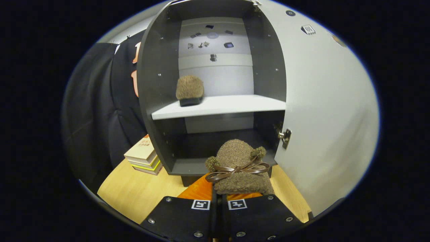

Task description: Open the shoe cabinet door, grab the shoes and put them into the shoe cabinet, then close the shoe cabinet door.

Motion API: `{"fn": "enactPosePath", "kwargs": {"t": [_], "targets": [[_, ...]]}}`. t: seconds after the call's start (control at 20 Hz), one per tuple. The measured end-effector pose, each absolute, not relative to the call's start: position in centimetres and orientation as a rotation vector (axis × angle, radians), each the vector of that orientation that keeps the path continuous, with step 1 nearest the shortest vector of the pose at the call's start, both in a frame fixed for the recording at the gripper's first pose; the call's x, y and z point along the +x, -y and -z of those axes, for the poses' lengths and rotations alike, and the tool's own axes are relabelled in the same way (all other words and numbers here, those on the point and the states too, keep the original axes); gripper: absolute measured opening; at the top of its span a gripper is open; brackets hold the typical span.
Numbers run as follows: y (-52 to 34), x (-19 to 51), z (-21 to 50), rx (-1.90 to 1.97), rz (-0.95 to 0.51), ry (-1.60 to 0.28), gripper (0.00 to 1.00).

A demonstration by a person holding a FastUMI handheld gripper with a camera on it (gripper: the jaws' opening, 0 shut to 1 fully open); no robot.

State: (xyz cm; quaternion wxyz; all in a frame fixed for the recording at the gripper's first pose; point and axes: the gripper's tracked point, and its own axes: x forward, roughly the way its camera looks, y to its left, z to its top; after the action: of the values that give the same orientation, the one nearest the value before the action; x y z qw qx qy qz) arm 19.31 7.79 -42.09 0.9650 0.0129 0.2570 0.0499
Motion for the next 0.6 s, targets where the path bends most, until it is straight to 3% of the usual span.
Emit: {"fn": "enactPosePath", "kwargs": {"t": [0.6], "targets": [[-8.6,28.0,32.0,-0.053,-0.083,-0.4,0.05]]}}
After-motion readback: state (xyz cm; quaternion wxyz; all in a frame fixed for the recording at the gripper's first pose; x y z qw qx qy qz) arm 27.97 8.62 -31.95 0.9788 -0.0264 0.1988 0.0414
